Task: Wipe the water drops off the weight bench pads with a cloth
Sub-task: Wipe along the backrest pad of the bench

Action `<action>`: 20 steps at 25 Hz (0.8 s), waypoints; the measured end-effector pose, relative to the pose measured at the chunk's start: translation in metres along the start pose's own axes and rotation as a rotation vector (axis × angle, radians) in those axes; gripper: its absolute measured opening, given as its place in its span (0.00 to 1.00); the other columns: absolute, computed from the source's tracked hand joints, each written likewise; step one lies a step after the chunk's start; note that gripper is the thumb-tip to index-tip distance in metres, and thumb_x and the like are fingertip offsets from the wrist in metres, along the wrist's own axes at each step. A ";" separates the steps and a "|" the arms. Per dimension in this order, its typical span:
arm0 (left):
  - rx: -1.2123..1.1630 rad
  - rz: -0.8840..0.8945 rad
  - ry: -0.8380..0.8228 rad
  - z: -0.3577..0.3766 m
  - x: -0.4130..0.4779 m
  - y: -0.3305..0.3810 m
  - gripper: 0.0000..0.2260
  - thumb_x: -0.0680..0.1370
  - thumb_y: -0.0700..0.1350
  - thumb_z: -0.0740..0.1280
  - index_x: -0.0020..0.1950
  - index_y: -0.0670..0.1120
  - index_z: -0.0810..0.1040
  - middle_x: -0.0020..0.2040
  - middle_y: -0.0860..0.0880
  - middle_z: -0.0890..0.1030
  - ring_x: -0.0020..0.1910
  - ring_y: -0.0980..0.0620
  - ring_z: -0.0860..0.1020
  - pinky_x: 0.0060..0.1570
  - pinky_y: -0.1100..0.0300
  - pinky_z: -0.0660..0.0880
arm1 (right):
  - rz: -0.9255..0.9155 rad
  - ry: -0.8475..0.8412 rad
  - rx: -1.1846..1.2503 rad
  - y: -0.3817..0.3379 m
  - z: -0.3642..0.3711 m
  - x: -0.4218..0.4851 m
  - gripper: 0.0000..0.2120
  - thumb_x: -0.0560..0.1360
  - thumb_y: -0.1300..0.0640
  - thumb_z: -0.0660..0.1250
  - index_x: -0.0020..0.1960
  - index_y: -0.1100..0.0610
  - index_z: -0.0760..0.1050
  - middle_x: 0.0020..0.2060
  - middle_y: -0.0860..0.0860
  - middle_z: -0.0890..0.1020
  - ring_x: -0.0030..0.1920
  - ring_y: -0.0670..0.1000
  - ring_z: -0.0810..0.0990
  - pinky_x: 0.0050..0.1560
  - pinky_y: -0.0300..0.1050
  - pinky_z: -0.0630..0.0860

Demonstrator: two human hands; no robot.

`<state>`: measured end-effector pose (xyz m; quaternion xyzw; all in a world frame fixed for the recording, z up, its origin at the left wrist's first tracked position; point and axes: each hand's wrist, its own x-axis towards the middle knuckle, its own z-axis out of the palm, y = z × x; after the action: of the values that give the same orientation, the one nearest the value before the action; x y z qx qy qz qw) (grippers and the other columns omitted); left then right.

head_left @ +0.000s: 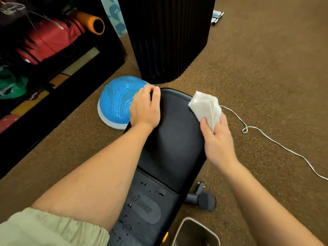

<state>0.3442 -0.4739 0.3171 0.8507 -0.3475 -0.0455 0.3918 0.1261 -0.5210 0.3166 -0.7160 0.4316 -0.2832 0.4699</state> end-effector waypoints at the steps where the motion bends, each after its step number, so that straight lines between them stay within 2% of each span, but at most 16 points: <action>1: -0.004 -0.010 -0.020 -0.001 -0.001 0.000 0.15 0.82 0.61 0.50 0.47 0.55 0.72 0.44 0.57 0.75 0.48 0.52 0.75 0.49 0.51 0.70 | -0.030 -0.077 -0.206 -0.014 -0.004 0.027 0.25 0.79 0.37 0.55 0.70 0.50 0.73 0.65 0.46 0.76 0.64 0.52 0.76 0.63 0.51 0.71; 4: -0.084 -0.123 -0.099 -0.008 0.002 -0.002 0.19 0.84 0.59 0.51 0.50 0.50 0.76 0.46 0.57 0.78 0.51 0.52 0.77 0.51 0.53 0.69 | -0.031 -0.321 -0.659 -0.057 0.010 0.085 0.25 0.81 0.35 0.50 0.61 0.51 0.77 0.56 0.51 0.82 0.55 0.60 0.79 0.54 0.55 0.72; 6: -0.280 -0.292 -0.147 -0.017 0.004 -0.003 0.18 0.85 0.58 0.55 0.56 0.50 0.81 0.50 0.57 0.81 0.55 0.54 0.78 0.52 0.56 0.70 | -0.102 -0.391 -0.774 -0.075 0.032 0.104 0.24 0.83 0.37 0.49 0.62 0.51 0.76 0.54 0.53 0.82 0.50 0.58 0.76 0.51 0.54 0.70; 8: -0.365 -0.366 -0.184 -0.029 -0.003 -0.006 0.13 0.85 0.54 0.62 0.63 0.50 0.80 0.56 0.57 0.81 0.58 0.55 0.77 0.56 0.59 0.69 | -0.229 -0.404 -0.831 -0.089 0.056 0.113 0.23 0.83 0.38 0.50 0.63 0.50 0.75 0.54 0.52 0.82 0.48 0.56 0.75 0.50 0.53 0.68; 10: -0.274 -0.407 -0.201 -0.040 -0.016 -0.017 0.13 0.84 0.51 0.64 0.65 0.47 0.81 0.59 0.51 0.82 0.60 0.50 0.78 0.59 0.55 0.71 | -0.370 -0.456 -0.938 -0.098 0.082 0.119 0.23 0.83 0.39 0.50 0.64 0.49 0.76 0.58 0.52 0.82 0.54 0.58 0.79 0.51 0.54 0.67; 12: -0.141 -0.459 -0.156 -0.051 -0.036 -0.039 0.15 0.84 0.51 0.64 0.58 0.43 0.84 0.57 0.44 0.84 0.59 0.43 0.79 0.56 0.51 0.71 | -0.520 -0.542 -1.112 -0.104 0.112 0.115 0.25 0.81 0.38 0.49 0.64 0.48 0.78 0.61 0.52 0.82 0.62 0.59 0.78 0.56 0.55 0.68; 14: -0.009 -0.483 -0.073 -0.067 -0.055 -0.066 0.17 0.82 0.53 0.62 0.51 0.43 0.85 0.55 0.40 0.85 0.58 0.38 0.79 0.52 0.50 0.70 | -0.660 -0.635 -1.297 -0.106 0.142 0.093 0.26 0.80 0.38 0.48 0.63 0.48 0.80 0.62 0.51 0.82 0.65 0.57 0.76 0.65 0.57 0.65; 15: 0.057 -0.493 -0.038 -0.076 -0.062 -0.080 0.16 0.81 0.53 0.62 0.50 0.44 0.85 0.55 0.40 0.85 0.59 0.38 0.78 0.51 0.50 0.70 | -0.720 -0.673 -1.345 -0.105 0.155 0.075 0.26 0.80 0.40 0.48 0.61 0.49 0.80 0.61 0.50 0.83 0.65 0.56 0.75 0.67 0.58 0.63; 17: 0.131 -0.495 -0.014 -0.092 -0.072 -0.102 0.13 0.81 0.49 0.63 0.52 0.45 0.85 0.55 0.42 0.84 0.58 0.39 0.77 0.52 0.50 0.71 | -0.795 -0.730 -1.353 -0.100 0.174 0.035 0.24 0.80 0.43 0.49 0.57 0.49 0.81 0.57 0.50 0.83 0.60 0.55 0.75 0.63 0.55 0.62; 20: 0.019 -0.577 -0.018 -0.103 -0.080 -0.113 0.11 0.82 0.45 0.63 0.57 0.47 0.85 0.56 0.48 0.83 0.55 0.47 0.77 0.50 0.55 0.70 | -0.826 -0.780 -1.266 -0.095 0.189 0.004 0.20 0.83 0.44 0.48 0.47 0.49 0.76 0.52 0.50 0.84 0.48 0.53 0.71 0.54 0.53 0.62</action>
<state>0.3828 -0.3071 0.2934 0.9176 -0.0949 -0.1594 0.3517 0.3151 -0.4258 0.3286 -0.9903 0.0199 0.1300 -0.0452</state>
